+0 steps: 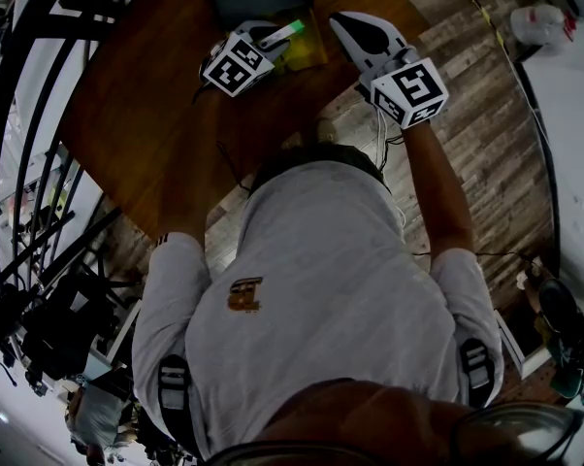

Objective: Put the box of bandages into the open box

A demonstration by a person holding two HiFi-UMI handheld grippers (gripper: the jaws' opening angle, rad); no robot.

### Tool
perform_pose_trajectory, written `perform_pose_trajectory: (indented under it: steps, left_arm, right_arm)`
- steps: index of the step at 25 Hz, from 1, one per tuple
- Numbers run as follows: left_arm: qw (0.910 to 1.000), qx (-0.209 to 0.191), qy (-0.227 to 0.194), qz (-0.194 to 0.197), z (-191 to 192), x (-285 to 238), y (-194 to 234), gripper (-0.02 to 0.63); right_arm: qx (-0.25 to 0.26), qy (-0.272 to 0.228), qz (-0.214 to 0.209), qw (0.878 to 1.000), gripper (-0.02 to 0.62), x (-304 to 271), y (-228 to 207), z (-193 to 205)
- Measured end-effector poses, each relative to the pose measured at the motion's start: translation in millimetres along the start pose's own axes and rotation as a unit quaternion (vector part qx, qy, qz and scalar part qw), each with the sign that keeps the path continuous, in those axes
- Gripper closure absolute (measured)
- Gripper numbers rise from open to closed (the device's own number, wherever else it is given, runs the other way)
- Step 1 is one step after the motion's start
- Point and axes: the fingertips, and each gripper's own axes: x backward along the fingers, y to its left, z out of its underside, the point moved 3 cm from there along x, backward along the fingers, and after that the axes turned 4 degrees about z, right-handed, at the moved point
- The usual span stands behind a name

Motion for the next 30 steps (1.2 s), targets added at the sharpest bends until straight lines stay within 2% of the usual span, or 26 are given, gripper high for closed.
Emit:
perform_pose_trajectory:
  steps: [4,10,18,25,30]
  left_arm:
    - [0.9999,0.001,-0.008,-0.008,-1,4,1,0.438]
    - [0.9991,0.008,-0.032,-0.026,-8,19,-2,0.423]
    - [0.9907,0.011,-0.115,-0.073,-41,61,-8,0.425]
    - [0.9666,0.02,-0.229,-0.115,-82,105,-17,0.425]
    - [0.9421,0.025,-0.307,-0.133,-109,136,-28,0.442]
  right_arm:
    - [0.0,0.0,-0.002,1.0,0.563,0,1,0]
    - [-0.001,-0.004,-0.007,1.0,0.563,3,4,1]
    - [0.001,-0.015,-0.018,1.0,0.563,3,11,-7]
    - [0.003,-0.03,-0.027,0.999,0.563,4,17,-18]
    - [0.005,-0.047,-0.033,0.998,0.563,8,24,-33]
